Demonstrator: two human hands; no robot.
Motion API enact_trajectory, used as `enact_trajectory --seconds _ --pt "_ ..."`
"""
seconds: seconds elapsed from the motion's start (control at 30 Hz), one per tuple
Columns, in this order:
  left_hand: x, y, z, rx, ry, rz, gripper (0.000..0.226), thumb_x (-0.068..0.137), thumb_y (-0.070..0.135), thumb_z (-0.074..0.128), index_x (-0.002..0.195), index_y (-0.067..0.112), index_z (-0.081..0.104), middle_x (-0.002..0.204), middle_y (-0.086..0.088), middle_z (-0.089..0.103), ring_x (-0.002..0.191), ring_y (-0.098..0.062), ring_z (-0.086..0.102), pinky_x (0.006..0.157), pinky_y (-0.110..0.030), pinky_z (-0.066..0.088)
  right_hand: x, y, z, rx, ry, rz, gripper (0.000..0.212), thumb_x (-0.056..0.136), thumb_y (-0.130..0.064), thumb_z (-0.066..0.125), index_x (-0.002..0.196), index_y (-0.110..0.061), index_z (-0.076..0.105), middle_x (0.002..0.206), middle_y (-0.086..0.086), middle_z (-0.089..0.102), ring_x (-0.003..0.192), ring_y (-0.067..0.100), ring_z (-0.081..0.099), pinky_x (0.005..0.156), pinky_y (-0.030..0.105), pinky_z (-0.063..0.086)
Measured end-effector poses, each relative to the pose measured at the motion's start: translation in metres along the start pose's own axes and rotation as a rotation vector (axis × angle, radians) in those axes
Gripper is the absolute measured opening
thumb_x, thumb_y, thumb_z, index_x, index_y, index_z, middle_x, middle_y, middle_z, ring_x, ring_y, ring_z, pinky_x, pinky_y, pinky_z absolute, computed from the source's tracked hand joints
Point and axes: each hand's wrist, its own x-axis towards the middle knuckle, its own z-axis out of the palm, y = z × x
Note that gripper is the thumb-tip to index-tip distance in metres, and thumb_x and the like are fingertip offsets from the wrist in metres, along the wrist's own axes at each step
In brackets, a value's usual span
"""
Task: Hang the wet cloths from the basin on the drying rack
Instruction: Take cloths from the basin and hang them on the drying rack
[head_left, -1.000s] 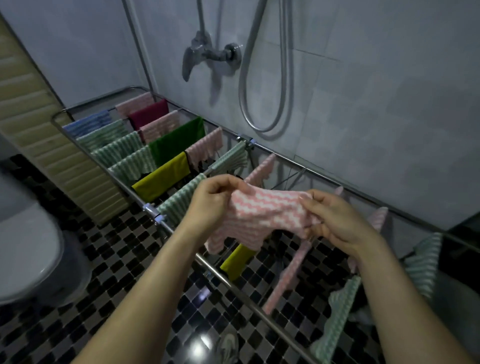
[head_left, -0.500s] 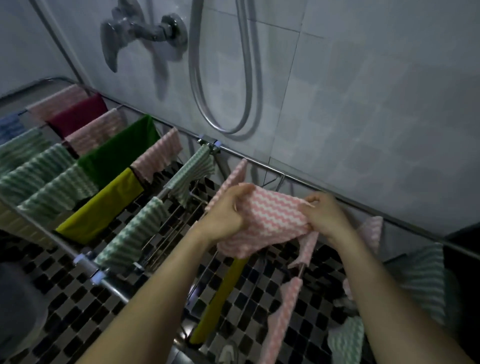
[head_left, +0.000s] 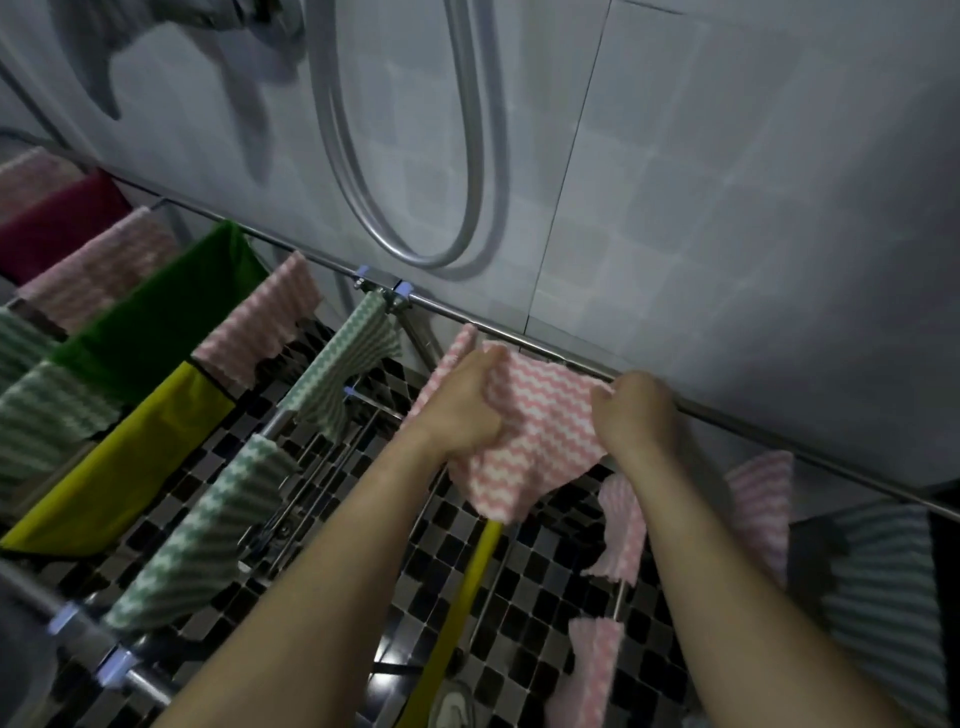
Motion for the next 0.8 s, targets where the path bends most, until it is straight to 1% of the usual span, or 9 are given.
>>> enact_trajectory --seconds 0.07,0.13,0.27,0.37,0.5,0.6,0.67,0.73,0.8 --pt "0.008 -0.002 0.004 0.044 0.001 -0.018 0.080 0.085 -0.006 0.057 0.153 0.018 0.023 0.163 0.006 0.003 0.147 -0.017 0.012 0.108 -0.017 0.017 -0.001 -0.003 0.005 -0.028 0.019 0.024 0.032 0.095 -0.028 0.051 0.098 -0.002 0.069 0.106 0.022 0.069 0.103 0.038 0.062 0.089 0.035 0.042" --pt "0.014 -0.004 0.009 0.076 -0.010 -0.035 0.084 0.082 -0.010 0.053 0.153 0.020 0.020 0.162 0.005 0.007 0.147 -0.020 0.015 0.108 -0.022 0.017 -0.001 -0.005 0.009 -0.036 0.044 0.041 0.035 0.096 -0.030 0.050 0.099 -0.002 0.070 0.106 0.021 0.069 0.106 0.035 0.062 0.093 0.034 0.038" --pt "0.022 -0.008 0.016 0.096 0.012 -0.044 0.087 0.078 -0.010 0.048 0.153 0.019 0.017 0.162 0.003 0.009 0.148 -0.022 0.013 0.119 -0.033 0.015 0.001 -0.006 0.015 -0.010 0.085 0.088 0.041 0.096 -0.035 0.049 0.098 -0.001 0.071 0.102 0.021 0.070 0.103 0.033 0.064 0.089 0.031 0.039" --pt "0.026 -0.010 0.019 0.088 0.027 -0.047 0.083 0.078 -0.008 0.049 0.152 0.017 0.020 0.160 0.001 0.015 0.146 -0.024 0.018 0.120 -0.042 0.022 0.002 -0.008 0.015 0.055 0.080 0.134 0.041 0.095 -0.035 0.049 0.097 -0.001 0.071 0.101 0.022 0.070 0.100 0.033 0.066 0.083 0.029 0.040" --pt "0.032 -0.021 0.020 0.129 0.004 -0.074 0.080 0.079 0.000 0.055 0.150 0.016 0.021 0.157 0.000 0.017 0.145 -0.026 0.020 0.118 -0.042 0.026 -0.001 -0.009 0.013 0.122 0.091 0.149 0.048 0.093 -0.044 0.050 0.087 -0.002 0.072 0.090 0.021 0.071 0.091 0.033 0.067 0.082 0.031 0.040" --pt "0.026 -0.028 0.021 0.226 -0.012 -0.090 0.071 0.090 0.020 0.059 0.150 0.016 0.021 0.158 -0.004 0.018 0.143 -0.029 0.026 0.115 -0.041 0.031 -0.007 -0.009 0.005 0.071 0.071 0.084 0.054 0.092 -0.050 0.047 0.086 -0.003 0.073 0.089 0.021 0.071 0.091 0.034 0.067 0.094 0.040 0.046" --pt "0.011 -0.030 0.024 0.285 0.040 -0.078 0.068 0.092 0.027 0.057 0.150 0.017 0.023 0.156 -0.009 0.027 0.136 -0.030 0.038 0.108 -0.045 0.040 -0.011 -0.009 -0.003 0.036 0.019 0.033 0.058 0.090 -0.057 0.045 0.083 -0.005 0.071 0.083 0.018 0.069 0.089 0.033 0.066 0.093 0.043 0.048" --pt "-0.010 -0.032 0.029 0.299 0.158 0.001 0.052 0.090 0.024 0.059 0.140 0.019 0.043 0.137 -0.007 0.050 0.118 -0.025 0.055 0.094 -0.042 0.050 -0.019 -0.013 -0.010 0.058 -0.059 -0.003 0.060 0.088 -0.063 0.042 0.073 -0.011 0.067 0.068 0.007 0.063 0.079 0.030 0.065 0.093 0.044 0.046" --pt "-0.034 -0.034 0.034 0.259 0.238 0.038 0.028 0.090 0.030 0.061 0.118 0.025 0.060 0.113 0.002 0.061 0.097 -0.015 0.063 0.080 -0.035 0.055 -0.030 -0.017 -0.010 0.135 -0.156 -0.052 0.055 0.085 -0.065 0.042 0.066 -0.019 0.064 0.062 -0.003 0.064 0.070 0.024 0.066 0.096 0.049 0.045"
